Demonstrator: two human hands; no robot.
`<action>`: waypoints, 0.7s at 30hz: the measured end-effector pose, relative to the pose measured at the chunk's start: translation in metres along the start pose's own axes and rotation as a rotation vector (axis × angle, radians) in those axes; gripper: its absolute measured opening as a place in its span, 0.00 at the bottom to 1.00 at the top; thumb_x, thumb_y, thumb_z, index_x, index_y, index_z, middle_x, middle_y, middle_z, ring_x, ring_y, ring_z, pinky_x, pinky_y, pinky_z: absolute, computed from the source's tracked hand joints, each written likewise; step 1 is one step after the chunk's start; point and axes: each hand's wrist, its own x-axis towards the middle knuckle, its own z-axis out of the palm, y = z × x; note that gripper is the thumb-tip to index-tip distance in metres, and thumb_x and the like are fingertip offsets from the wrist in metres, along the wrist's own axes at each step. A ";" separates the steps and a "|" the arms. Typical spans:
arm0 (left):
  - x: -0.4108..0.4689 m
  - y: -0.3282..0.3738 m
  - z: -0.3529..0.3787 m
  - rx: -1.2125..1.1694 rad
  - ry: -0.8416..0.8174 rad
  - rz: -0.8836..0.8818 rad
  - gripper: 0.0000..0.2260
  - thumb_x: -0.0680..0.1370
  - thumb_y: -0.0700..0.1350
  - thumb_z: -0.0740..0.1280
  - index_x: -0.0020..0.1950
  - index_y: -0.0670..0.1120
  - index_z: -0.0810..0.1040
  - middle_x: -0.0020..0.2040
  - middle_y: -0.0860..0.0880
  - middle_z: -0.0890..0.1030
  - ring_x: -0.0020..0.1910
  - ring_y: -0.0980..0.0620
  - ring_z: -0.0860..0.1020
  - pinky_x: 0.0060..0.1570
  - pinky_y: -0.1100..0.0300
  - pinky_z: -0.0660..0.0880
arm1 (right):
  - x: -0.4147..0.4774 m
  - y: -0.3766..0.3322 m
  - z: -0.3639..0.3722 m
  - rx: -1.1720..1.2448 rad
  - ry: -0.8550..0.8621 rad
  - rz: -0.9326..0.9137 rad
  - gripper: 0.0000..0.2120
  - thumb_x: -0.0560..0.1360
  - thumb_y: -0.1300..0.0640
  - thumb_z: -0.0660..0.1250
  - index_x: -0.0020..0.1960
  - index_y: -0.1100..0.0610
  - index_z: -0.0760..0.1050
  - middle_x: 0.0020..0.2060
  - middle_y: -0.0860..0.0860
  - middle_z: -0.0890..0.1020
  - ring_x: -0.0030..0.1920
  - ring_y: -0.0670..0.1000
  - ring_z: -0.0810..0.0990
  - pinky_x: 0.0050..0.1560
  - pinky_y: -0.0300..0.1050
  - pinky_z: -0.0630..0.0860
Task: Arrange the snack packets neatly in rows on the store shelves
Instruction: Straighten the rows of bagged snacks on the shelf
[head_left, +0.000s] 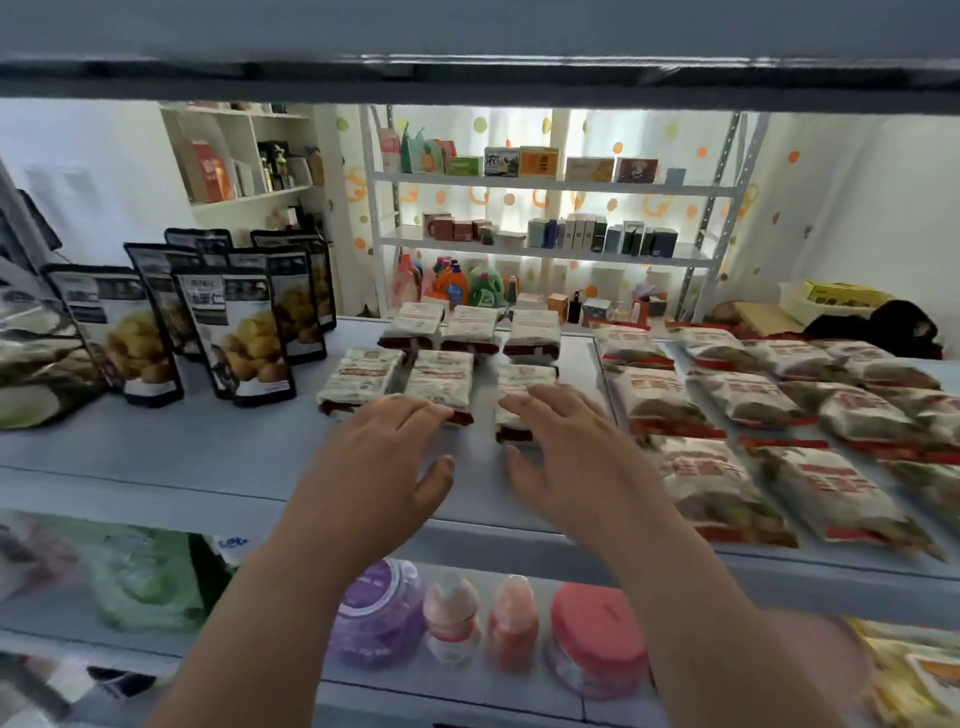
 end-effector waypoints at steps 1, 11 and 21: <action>0.003 -0.007 0.001 0.005 -0.005 0.022 0.21 0.76 0.53 0.64 0.69 0.49 0.73 0.64 0.49 0.75 0.64 0.48 0.71 0.62 0.52 0.69 | 0.005 -0.003 0.004 -0.012 -0.010 0.018 0.25 0.76 0.47 0.63 0.72 0.49 0.69 0.70 0.50 0.71 0.71 0.52 0.65 0.70 0.46 0.62; 0.056 -0.020 0.033 0.096 -0.213 0.207 0.27 0.77 0.53 0.62 0.75 0.52 0.64 0.75 0.48 0.65 0.72 0.45 0.61 0.71 0.53 0.58 | 0.014 0.002 0.021 -0.021 -0.084 0.172 0.22 0.76 0.46 0.63 0.70 0.43 0.69 0.70 0.48 0.70 0.69 0.52 0.69 0.68 0.45 0.66; 0.032 -0.004 0.015 0.032 -0.230 0.265 0.21 0.78 0.53 0.59 0.71 0.58 0.68 0.72 0.56 0.66 0.68 0.49 0.62 0.67 0.55 0.64 | -0.007 0.003 0.007 -0.009 -0.038 0.178 0.14 0.75 0.61 0.65 0.59 0.52 0.79 0.63 0.52 0.79 0.59 0.56 0.78 0.59 0.51 0.76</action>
